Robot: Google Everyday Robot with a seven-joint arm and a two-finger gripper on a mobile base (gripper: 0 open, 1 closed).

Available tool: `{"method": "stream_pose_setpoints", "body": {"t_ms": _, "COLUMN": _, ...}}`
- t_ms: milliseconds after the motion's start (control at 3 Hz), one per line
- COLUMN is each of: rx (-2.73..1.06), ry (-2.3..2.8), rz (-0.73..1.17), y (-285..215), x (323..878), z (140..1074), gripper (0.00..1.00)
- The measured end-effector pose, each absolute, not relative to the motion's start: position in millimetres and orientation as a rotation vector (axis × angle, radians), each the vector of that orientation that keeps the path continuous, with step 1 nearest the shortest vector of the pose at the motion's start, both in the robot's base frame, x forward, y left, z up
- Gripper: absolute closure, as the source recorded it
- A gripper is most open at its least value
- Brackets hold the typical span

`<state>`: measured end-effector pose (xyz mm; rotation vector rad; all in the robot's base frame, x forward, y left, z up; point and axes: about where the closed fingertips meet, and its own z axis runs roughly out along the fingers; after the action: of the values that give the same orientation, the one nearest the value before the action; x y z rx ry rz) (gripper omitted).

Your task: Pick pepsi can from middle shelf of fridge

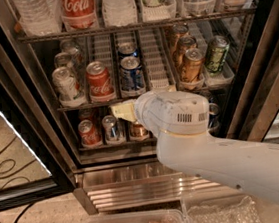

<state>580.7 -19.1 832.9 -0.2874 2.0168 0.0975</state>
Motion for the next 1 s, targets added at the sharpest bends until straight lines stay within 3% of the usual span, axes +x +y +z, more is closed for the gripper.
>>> {"method": "stream_pose_setpoints", "body": {"t_ms": 1000, "rx": -0.394, "ry": 1.948, "rz": 0.007, "y": -0.8, "x": 592.8, "z": 840.5, "gripper": 0.00}}
